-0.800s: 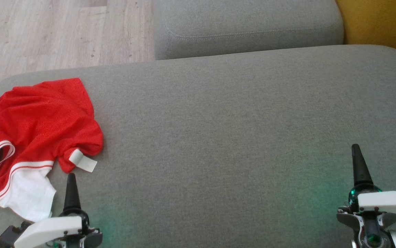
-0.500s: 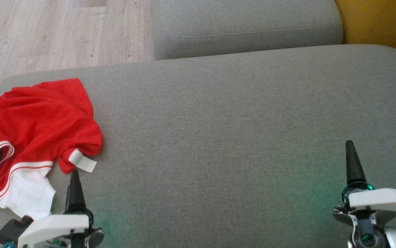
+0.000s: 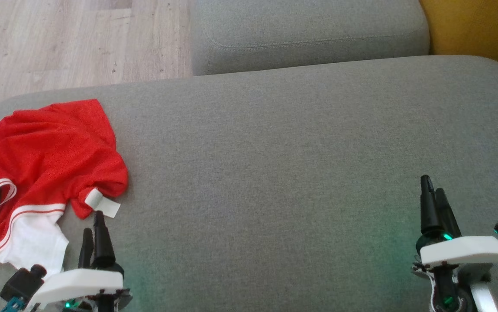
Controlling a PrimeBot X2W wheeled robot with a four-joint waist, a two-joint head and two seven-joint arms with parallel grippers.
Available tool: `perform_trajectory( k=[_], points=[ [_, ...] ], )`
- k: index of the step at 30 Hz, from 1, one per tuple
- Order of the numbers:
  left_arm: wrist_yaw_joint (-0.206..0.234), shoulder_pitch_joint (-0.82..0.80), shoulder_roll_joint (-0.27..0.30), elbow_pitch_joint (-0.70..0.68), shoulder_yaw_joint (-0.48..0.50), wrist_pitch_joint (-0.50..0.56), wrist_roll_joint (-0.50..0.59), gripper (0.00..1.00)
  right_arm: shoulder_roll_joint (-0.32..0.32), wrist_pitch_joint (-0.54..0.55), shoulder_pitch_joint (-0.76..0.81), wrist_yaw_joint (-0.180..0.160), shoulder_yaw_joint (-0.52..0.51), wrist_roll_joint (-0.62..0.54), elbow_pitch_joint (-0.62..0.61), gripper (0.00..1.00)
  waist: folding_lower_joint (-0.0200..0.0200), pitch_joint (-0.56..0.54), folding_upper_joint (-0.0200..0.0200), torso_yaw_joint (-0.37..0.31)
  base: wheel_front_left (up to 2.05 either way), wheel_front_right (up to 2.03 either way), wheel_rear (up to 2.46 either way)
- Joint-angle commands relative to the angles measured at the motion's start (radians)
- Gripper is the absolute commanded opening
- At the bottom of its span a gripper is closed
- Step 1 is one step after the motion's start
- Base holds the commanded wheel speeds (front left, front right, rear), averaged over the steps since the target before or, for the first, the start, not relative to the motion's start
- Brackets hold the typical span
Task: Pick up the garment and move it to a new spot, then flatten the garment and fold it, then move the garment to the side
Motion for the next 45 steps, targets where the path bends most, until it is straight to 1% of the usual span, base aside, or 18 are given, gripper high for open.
perform_trajectory(
  k=[1,8,9,30,45],
  points=[
    [0.0,-0.032,0.007,-0.024,0.003,-0.014,0.042,1.0,-0.005,-0.02,-0.015,0.004,0.017,-0.047,-0.045,1.0,0.0,0.0,0.0,0.0,0.0,0.0,0.0],
    [-0.004,-0.028,0.009,-0.017,0.0,-0.034,0.135,1.0,-0.006,-0.04,-0.012,0.004,0.036,-0.144,-0.051,1.0,0.0,-0.001,0.0,-0.002,0.0,0.0,0.0],
    [-0.004,-0.028,0.009,-0.017,0.0,-0.034,0.135,1.0,-0.006,-0.04,-0.012,0.004,0.036,-0.144,-0.051,1.0,0.0,-0.001,0.0,-0.002,0.0,0.0,0.0],
    [-0.006,-0.019,0.02,-0.007,-0.012,-0.096,0.426,1.0,-0.007,-0.102,-0.003,0.005,0.088,-0.434,-0.073,1.0,0.0,-0.001,0.0,-0.007,0.0,0.0,0.0],
    [0.009,-0.018,0.033,0.063,-0.027,-0.14,0.628,1.0,-0.007,-0.147,0.01,0.006,0.101,-0.564,-0.063,1.0,0.0,-0.005,0.0,-0.01,0.0,0.0,0.0]
  ],
)
